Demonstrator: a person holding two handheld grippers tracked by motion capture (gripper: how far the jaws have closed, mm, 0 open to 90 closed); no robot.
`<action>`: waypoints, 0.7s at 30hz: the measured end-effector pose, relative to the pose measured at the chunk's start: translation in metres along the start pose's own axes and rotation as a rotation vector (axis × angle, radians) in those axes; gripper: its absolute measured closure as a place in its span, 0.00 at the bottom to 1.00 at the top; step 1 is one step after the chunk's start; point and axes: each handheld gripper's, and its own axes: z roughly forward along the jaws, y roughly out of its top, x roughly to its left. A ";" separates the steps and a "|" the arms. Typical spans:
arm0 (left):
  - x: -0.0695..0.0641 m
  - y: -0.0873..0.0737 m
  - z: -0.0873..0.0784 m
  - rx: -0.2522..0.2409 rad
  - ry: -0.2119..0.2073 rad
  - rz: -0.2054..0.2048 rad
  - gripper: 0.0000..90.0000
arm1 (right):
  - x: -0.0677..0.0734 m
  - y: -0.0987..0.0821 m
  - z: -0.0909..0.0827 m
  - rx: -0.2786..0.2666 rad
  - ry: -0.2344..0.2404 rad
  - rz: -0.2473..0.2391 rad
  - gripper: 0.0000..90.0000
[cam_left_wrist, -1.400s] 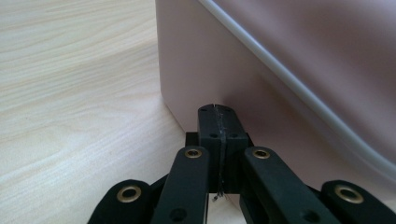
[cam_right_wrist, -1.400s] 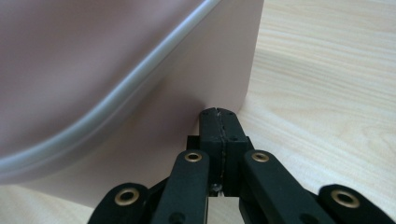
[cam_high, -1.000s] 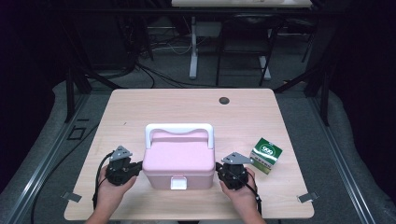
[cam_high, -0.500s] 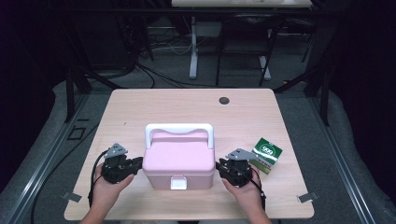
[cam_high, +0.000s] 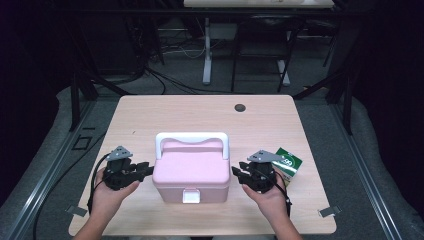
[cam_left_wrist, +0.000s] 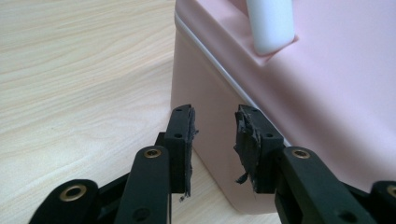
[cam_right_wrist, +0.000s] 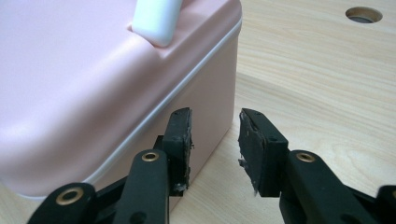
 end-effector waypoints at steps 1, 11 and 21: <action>0.000 0.000 0.000 0.000 0.000 0.000 0.73 | 0.000 0.000 0.000 0.000 0.000 0.000 0.71; 0.001 0.013 -0.009 -0.002 0.013 0.021 0.73 | -0.003 0.012 -0.010 0.008 0.033 -0.013 0.70; -0.003 0.031 -0.029 -0.026 0.011 0.043 0.71 | -0.005 0.030 -0.024 -0.021 0.046 0.003 0.70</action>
